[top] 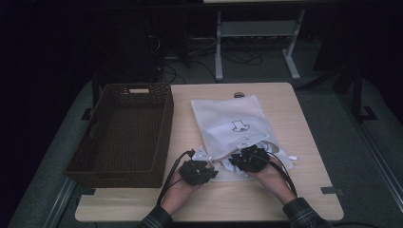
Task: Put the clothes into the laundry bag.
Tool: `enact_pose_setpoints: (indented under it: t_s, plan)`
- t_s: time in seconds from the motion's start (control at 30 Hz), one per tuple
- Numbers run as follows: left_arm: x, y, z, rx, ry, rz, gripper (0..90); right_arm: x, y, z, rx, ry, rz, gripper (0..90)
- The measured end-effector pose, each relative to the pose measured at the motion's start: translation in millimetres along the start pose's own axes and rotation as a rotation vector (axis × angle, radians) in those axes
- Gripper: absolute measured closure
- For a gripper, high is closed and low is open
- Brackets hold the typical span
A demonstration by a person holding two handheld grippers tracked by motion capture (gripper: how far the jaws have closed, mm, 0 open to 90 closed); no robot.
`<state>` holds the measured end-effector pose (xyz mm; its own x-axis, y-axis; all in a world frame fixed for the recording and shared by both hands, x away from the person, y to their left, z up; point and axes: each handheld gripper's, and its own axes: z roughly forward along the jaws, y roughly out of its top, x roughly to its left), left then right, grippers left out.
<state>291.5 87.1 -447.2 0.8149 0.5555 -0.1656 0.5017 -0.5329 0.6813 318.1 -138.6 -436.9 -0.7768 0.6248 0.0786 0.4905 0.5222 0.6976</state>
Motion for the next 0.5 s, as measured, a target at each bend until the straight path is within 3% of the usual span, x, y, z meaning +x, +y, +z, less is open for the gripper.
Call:
enact_pose_setpoints:
  t_s: [0.2, 0.5]
  plan:
    - [-0.2, -0.1, 0.4, 0.000, 0.002, 0.001, 84.7, 0.8, -5.4, -28.8, -0.048, 0.049, 0.012, 54.1]
    - [0.1, -0.2, 0.2, -0.001, 0.000, -0.003, 84.7, -16.3, -28.8, -57.7, -0.053, 0.014, 0.061, 39.6]
